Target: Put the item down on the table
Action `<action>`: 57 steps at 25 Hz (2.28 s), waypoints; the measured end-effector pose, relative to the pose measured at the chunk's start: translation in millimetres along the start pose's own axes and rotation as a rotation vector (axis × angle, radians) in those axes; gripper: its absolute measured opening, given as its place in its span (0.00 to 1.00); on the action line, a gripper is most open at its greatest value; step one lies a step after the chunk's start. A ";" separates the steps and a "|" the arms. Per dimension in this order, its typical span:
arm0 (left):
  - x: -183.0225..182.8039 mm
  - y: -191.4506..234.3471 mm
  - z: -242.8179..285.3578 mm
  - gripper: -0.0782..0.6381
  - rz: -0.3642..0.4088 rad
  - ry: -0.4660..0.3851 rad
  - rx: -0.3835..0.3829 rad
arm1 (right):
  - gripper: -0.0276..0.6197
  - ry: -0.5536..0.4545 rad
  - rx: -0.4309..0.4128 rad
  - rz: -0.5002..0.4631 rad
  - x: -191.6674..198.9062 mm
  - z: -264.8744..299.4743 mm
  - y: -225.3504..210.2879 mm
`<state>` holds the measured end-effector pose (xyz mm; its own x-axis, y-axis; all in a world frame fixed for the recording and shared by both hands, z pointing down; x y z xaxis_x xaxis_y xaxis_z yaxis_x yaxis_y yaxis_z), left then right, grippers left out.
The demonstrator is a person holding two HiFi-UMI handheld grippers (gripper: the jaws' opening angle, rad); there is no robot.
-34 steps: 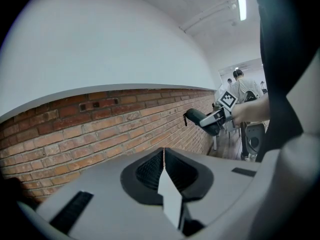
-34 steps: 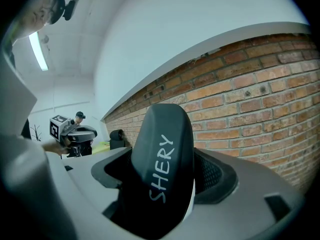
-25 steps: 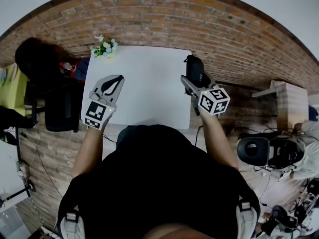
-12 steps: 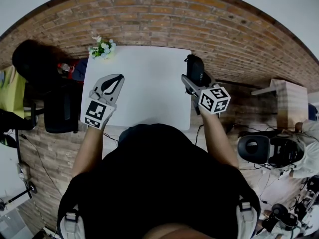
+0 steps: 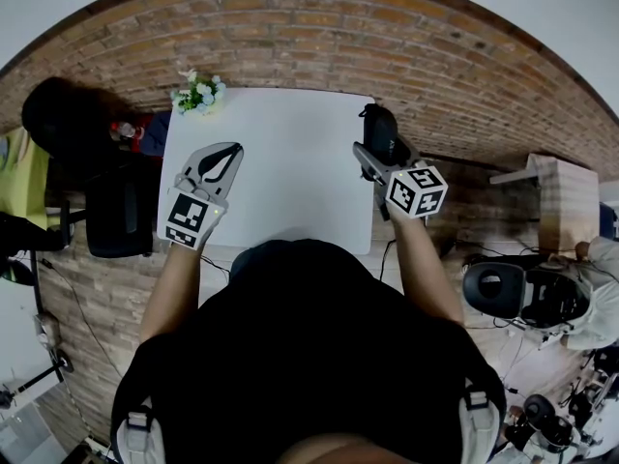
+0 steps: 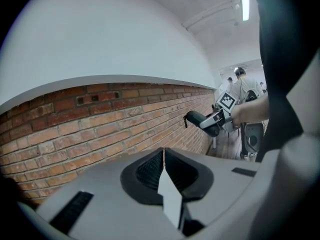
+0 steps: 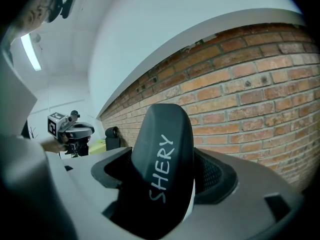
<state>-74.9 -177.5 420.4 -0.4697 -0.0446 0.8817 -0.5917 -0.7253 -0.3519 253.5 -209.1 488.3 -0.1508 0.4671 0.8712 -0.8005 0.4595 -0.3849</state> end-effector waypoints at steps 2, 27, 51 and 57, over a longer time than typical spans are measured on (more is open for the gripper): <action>2.2 0.7 0.4 0.13 -0.001 0.006 -0.001 | 0.63 0.006 0.004 0.005 2.7 3.5 -3.0; 19.9 7.5 0.2 0.13 -0.022 0.034 0.002 | 0.63 0.160 0.070 0.064 59.6 48.2 -35.5; 48.3 35.7 -0.7 0.13 -0.037 0.083 0.015 | 0.63 0.355 0.134 0.079 128.1 89.5 -53.8; 49.9 40.6 5.4 0.13 -0.045 0.088 0.019 | 0.63 0.395 0.152 0.087 144.3 94.6 -62.0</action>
<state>-118.8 -212.9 451.8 -0.4994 0.0479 0.8650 -0.6011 -0.7382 -0.3062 226.5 -241.7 666.7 -0.0117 0.7660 0.6427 -0.8754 0.3028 -0.3769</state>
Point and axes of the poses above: the fingertips, and each gripper's own axes: z forward along the fingers, y to its left, x out of its underside, the point moved 6 cm from there along -z, backward along the fingers, and after that the axes turned 7 degrees about z, right-handed, at the moved point
